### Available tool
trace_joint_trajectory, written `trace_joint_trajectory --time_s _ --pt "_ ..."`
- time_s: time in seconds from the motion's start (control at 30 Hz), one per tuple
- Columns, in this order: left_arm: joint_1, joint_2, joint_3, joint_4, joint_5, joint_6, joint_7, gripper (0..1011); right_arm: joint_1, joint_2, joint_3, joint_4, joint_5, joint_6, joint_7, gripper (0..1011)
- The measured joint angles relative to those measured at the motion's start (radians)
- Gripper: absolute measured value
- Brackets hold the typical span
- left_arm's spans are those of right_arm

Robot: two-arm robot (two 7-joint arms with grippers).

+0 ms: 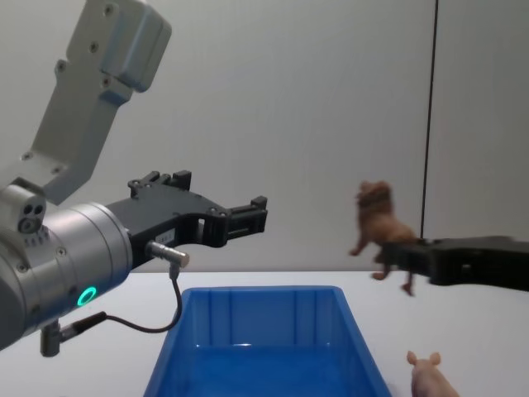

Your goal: Pick up the two dolls from the table and place them into the box.

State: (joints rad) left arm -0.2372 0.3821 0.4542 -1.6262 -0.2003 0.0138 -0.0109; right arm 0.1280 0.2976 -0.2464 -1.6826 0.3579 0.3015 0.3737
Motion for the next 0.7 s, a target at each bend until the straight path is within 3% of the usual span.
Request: trace_joint_trajectory --time_s 0.2,0.43,0.7 --pt "0.000 0.000 0.000 0.000 0.000 0.000 0.000 1003 0.045 -0.040 -0.030 0.037 -0.018 0.045 0.043 306" --pt "0.000 0.000 0.000 0.000 0.000 0.000 0.000 1003 0.078 -0.070 -0.056 0.069 -0.030 0.070 0.076 543" --pt "0.000 0.000 0.000 0.000 0.000 0.000 0.000 1003 0.080 -0.068 -0.058 0.074 -0.026 0.070 0.074 795"
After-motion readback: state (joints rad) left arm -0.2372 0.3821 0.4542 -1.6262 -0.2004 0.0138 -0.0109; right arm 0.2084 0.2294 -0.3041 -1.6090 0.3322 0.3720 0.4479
